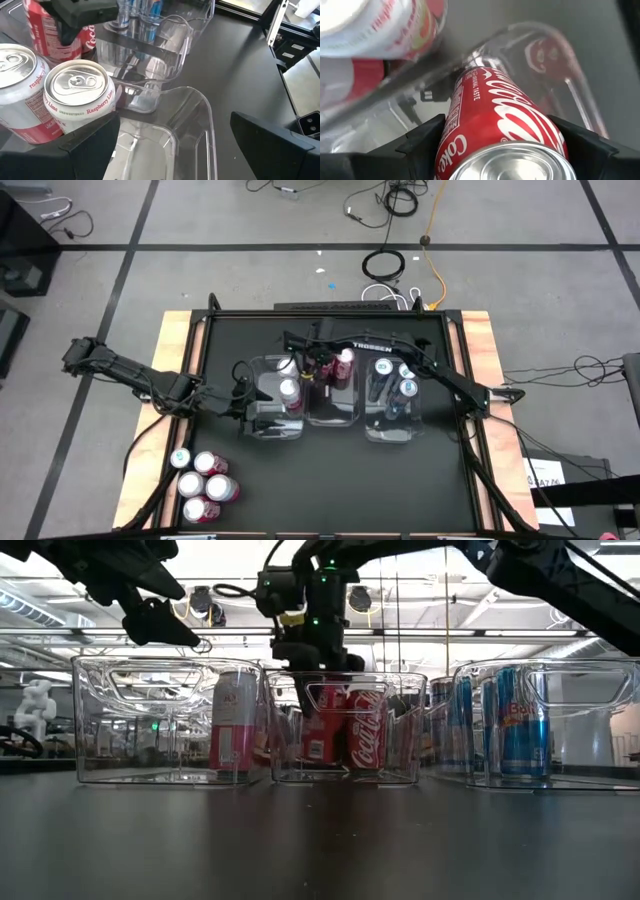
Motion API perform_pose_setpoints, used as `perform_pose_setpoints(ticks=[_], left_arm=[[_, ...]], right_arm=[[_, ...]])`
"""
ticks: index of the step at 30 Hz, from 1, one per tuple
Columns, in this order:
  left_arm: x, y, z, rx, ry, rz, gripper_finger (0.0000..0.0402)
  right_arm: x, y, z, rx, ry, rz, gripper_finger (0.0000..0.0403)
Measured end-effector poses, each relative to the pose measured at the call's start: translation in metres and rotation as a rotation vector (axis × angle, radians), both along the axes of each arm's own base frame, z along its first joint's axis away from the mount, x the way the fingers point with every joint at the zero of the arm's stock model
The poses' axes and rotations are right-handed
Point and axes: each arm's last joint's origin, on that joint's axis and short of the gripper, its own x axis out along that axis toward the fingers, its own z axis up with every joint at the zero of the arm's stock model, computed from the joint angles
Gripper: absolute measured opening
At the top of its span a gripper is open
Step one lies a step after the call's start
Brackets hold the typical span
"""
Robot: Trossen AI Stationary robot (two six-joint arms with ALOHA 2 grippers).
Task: Sort soda cans
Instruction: Put the bottom right red soda can into the center transparent bin
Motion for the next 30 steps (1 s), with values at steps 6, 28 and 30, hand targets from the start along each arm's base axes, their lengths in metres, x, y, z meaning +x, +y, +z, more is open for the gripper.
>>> perform_pose_setpoints(ticks=[6, 28, 30], left_arm=[[0.000, 0.000, 0.000, 0.000, 0.000, 0.000, 0.0386], [0.000, 0.000, 0.000, 0.000, 0.001, 0.000, 0.0386], [0.000, 0.000, 0.000, 0.000, 0.001, 0.000, 0.0386]], right_arm=[[0.004, -0.001, -0.008, -0.006, 0.013, 0.055, 0.0312], [0.006, -0.002, -0.011, -0.013, 0.015, 0.074, 0.0317], [0.006, -0.002, -0.011, -0.013, 0.016, 0.073, 0.0327]])
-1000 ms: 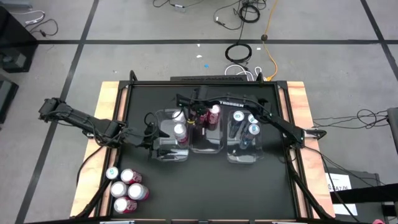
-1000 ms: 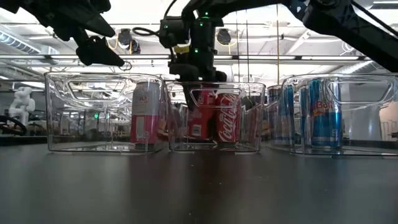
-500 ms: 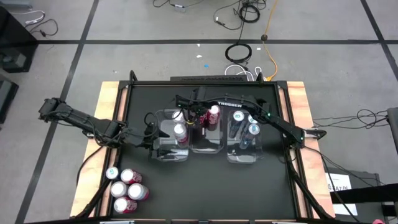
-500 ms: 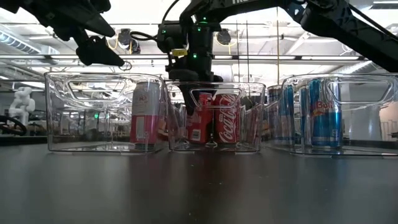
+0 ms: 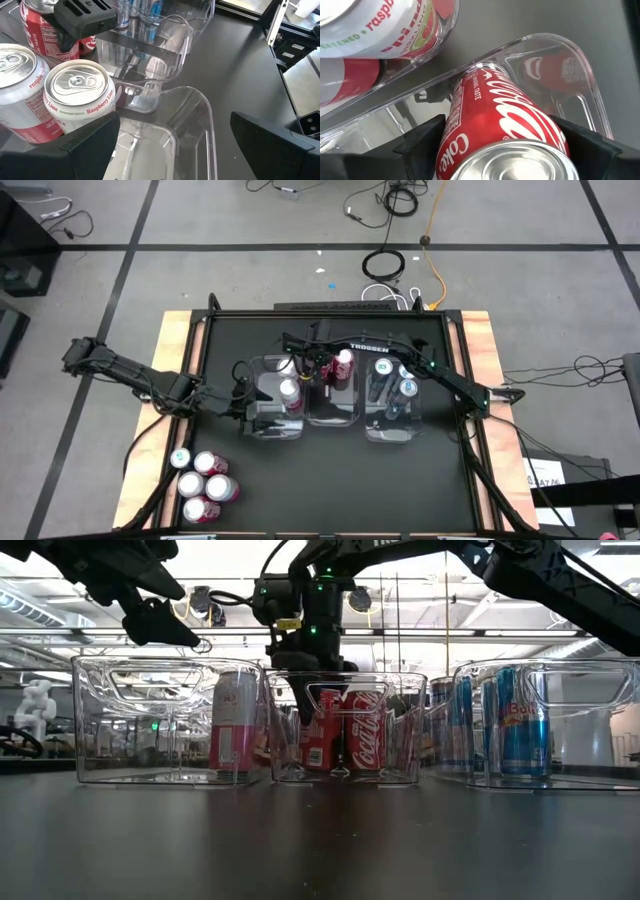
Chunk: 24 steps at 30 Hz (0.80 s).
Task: Sort soda cans
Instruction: Put the bottom right red soda can into the center transparent bin, then put the right white orange soda can into the middle left transparent bin
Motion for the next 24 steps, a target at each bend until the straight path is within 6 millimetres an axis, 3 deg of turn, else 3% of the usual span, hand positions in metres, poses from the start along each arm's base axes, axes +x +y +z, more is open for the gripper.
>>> perform_pose_setpoints(ticks=[7, 12, 24], left_arm=[[0.000, 0.000, 0.000, 0.000, 0.000, 0.000, 0.0386], [0.000, 0.000, 0.000, 0.000, 0.000, 0.000, 0.0386], [0.000, 0.000, 0.000, 0.000, -0.001, 0.000, 0.0386]], right_arm=[[-0.003, 0.000, 0.000, 0.005, 0.030, -0.003, 0.0376], [-0.007, 0.003, 0.007, 0.013, 0.042, -0.003, 0.0386], [-0.027, 0.034, 0.070, -0.005, -0.079, 0.019, 0.0385]])
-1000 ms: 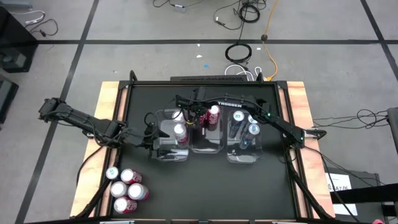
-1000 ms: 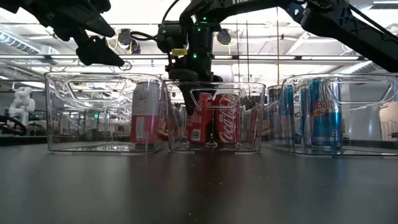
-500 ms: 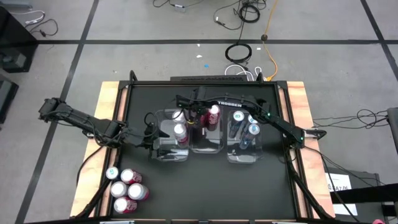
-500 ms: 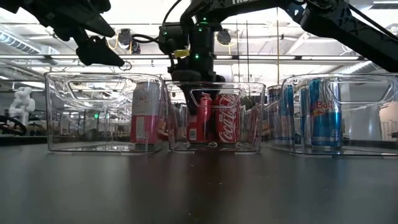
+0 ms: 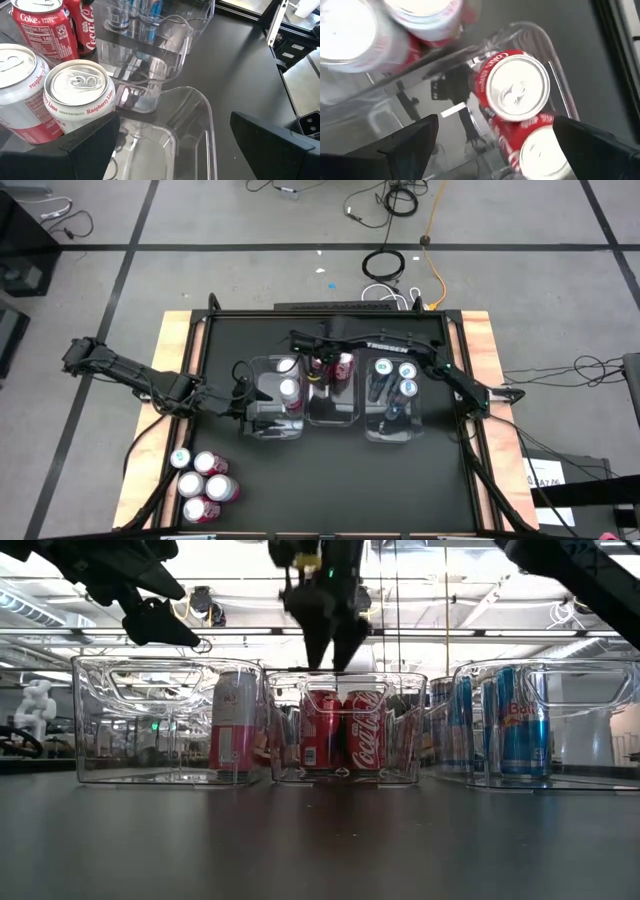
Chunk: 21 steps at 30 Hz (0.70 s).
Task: Sort soda cans
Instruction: Put the right white orange soda can into the middle left transparent bin
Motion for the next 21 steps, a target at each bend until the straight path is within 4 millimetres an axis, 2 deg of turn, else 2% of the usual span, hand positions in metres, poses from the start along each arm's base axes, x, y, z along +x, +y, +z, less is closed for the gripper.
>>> perform_pose_setpoints(ticks=[8, 21], left_arm=[[0.000, 0.000, 0.000, -0.001, 0.000, 0.000, 0.0386], [0.000, 0.000, 0.000, -0.001, 0.000, 0.001, 0.0386]], right_arm=[[-0.013, 0.047, 0.037, -0.007, -0.100, 0.046, 0.0384], [-0.024, 0.160, 0.040, -0.051, -0.120, 0.225, 0.0384]])
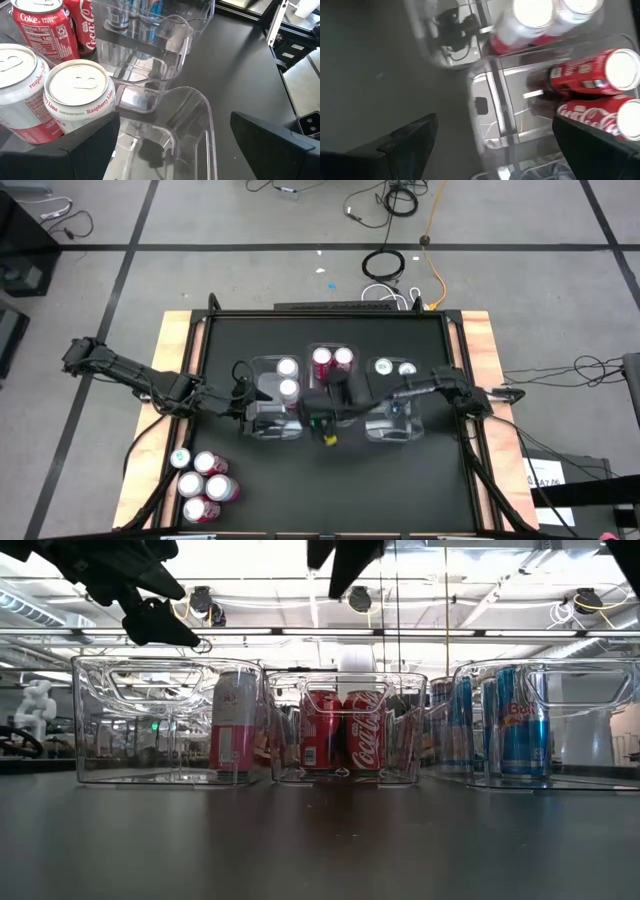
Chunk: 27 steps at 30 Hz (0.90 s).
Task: Sort soda cans
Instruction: Put the right white orange soda can into the middle left transparent bin
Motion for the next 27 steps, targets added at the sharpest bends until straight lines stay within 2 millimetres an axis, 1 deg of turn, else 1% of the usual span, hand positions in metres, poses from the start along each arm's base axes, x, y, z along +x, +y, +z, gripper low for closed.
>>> perform_pose_setpoints(ticks=[3, 5, 8, 12, 14, 16, 18, 20, 22, 27], left_arm=[[0.000, 0.000, 0.000, 0.000, 0.000, 0.000, 0.0386], [0.000, 0.000, 0.000, 0.000, 0.000, 0.000, 0.0386], [0.000, 0.000, 0.000, -0.001, 0.000, 0.000, 0.0386], [0.000, 0.000, 0.000, -0.001, -0.001, 0.001, 0.0386], [0.000, 0.000, 0.000, -0.002, -0.001, 0.001, 0.0386], [0.000, 0.000, 0.000, -0.002, -0.001, 0.001, 0.0386], [0.000, 0.000, 0.000, -0.018, -0.003, 0.009, 0.0386], [0.000, 0.000, 0.000, -0.048, -0.001, 0.027, 0.0386], [0.000, 0.000, 0.000, -0.068, 0.000, 0.039, 0.0386], [0.000, 0.000, 0.000, -0.068, 0.000, 0.039, 0.0386]], right_arm=[[-0.007, 0.020, 0.000, -0.042, 0.002, 0.016, 0.0384], [-0.010, 0.032, -0.004, -0.049, 0.004, 0.015, 0.0384], [-0.016, 0.051, -0.017, -0.055, 0.044, 0.020, 0.0384], [-0.027, 0.080, -0.040, -0.060, 0.102, 0.046, 0.0384], [-0.031, 0.092, -0.050, -0.026, 0.133, 0.072, 0.0384], [-0.035, 0.102, -0.056, -0.003, 0.116, 0.093, 0.0384], [-0.045, 0.106, -0.056, 0.017, 0.085, 0.078, 0.0384], [-0.061, 0.106, -0.054, 0.033, 0.048, 0.043, 0.0384], [-0.079, 0.104, -0.058, 0.067, 0.004, 0.012, 0.0384], [-0.131, 0.099, -0.080, 0.184, -0.107, -0.027, 0.0384]])
